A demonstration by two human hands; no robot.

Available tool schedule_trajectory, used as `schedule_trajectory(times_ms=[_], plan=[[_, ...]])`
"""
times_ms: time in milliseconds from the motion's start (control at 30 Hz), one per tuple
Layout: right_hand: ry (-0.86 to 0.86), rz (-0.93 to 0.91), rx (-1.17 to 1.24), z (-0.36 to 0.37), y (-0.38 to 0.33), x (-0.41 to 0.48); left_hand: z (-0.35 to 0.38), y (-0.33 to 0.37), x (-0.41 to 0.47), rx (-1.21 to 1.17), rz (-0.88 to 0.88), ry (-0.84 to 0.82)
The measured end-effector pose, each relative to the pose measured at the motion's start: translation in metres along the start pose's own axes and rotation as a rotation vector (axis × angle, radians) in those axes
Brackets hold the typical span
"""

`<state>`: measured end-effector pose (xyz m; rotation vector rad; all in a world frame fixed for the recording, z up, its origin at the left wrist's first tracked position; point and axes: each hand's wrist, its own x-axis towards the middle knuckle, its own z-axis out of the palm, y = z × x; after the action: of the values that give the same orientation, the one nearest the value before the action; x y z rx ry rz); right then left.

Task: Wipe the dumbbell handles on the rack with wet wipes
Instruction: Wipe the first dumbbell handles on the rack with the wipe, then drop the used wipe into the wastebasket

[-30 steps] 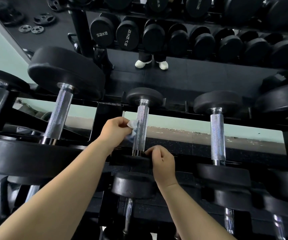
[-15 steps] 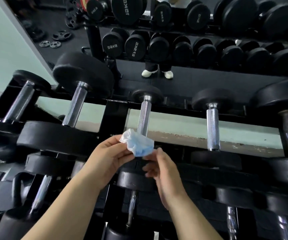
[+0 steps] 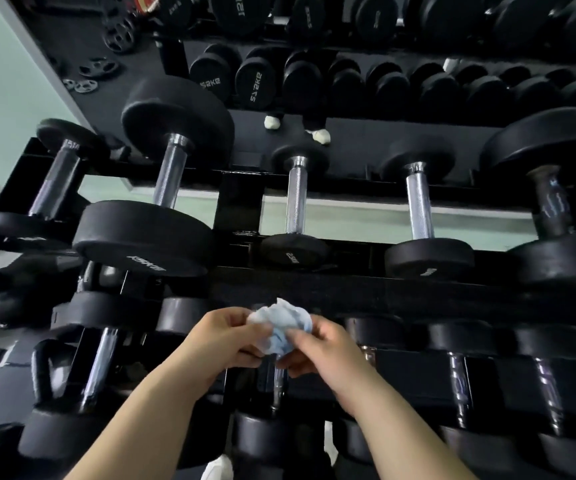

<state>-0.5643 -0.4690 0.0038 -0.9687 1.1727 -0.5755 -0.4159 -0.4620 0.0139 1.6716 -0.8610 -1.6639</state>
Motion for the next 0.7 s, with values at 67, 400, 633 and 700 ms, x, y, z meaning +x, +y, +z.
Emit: schedule_trajectory(times_ms=[67,400,633,700], plan=[[0.046,0.023,0.041,0.014,0.008,-0.011,-0.008,-0.007,-0.007,0.001,-0.013,-0.006],[0.431,0.027,0.409,0.071,0.061,-0.086,-0.021,-0.041,-0.038,0.113,-0.125,-0.411],[0.664,-0.099,0.605,0.036,0.106,-0.178,0.072,-0.057,-0.077,0.129,-0.241,-0.795],[0.712,-0.127,0.648,0.024,0.120,-0.205,0.100,-0.068,-0.091,0.151,-0.304,-0.806]])
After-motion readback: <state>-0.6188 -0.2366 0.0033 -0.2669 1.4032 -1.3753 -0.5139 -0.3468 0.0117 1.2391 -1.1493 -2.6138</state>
